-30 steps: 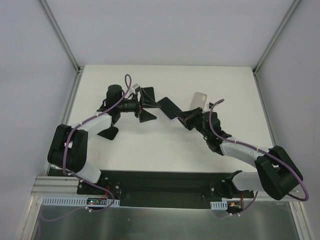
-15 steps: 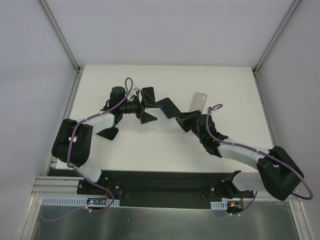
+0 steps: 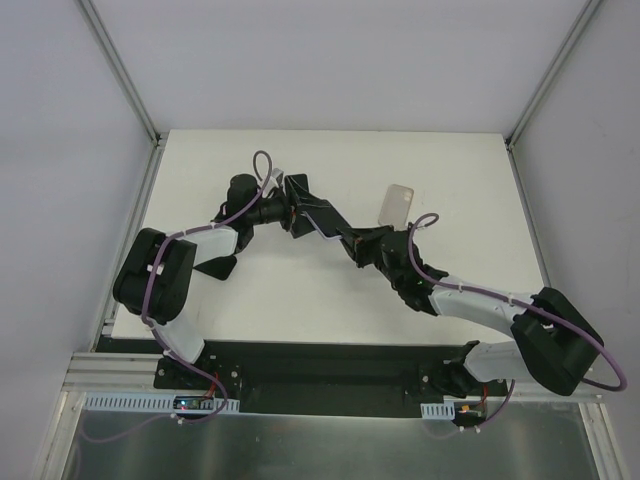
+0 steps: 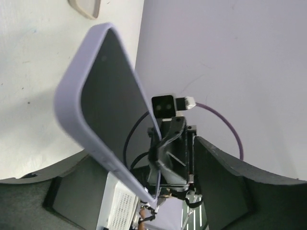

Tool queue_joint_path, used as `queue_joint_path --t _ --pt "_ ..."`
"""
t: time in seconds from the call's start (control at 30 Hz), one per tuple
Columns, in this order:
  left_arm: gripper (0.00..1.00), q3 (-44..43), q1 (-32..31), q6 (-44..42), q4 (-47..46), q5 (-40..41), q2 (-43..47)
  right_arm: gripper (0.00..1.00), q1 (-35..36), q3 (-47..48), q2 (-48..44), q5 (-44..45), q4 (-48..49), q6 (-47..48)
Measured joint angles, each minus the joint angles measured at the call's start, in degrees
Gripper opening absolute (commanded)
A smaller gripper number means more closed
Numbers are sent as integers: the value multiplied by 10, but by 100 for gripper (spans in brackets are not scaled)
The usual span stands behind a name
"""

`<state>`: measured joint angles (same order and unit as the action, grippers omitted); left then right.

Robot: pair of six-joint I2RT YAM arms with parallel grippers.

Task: Take the phone out of the phone case
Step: Remove the phone case from the phone.

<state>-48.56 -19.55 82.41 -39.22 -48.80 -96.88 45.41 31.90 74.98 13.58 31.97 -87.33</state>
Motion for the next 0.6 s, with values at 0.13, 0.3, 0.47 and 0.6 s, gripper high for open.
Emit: queue_joint_path --t 0.13,0.3,0.47,0.6 --pt "57 3 0 17 -31 13 0 1 7 0 0 10 -9 -33" --pt "54 7 0 28 -45 23 0 1 9 6 1 15 -14 -57" --pt "55 7 -4 37 -54 30 0 1 14 21 16 24 -16 -66" --pt "54 7 -4 42 -58 30 -1 1 20 29 24 31 -16 -69"
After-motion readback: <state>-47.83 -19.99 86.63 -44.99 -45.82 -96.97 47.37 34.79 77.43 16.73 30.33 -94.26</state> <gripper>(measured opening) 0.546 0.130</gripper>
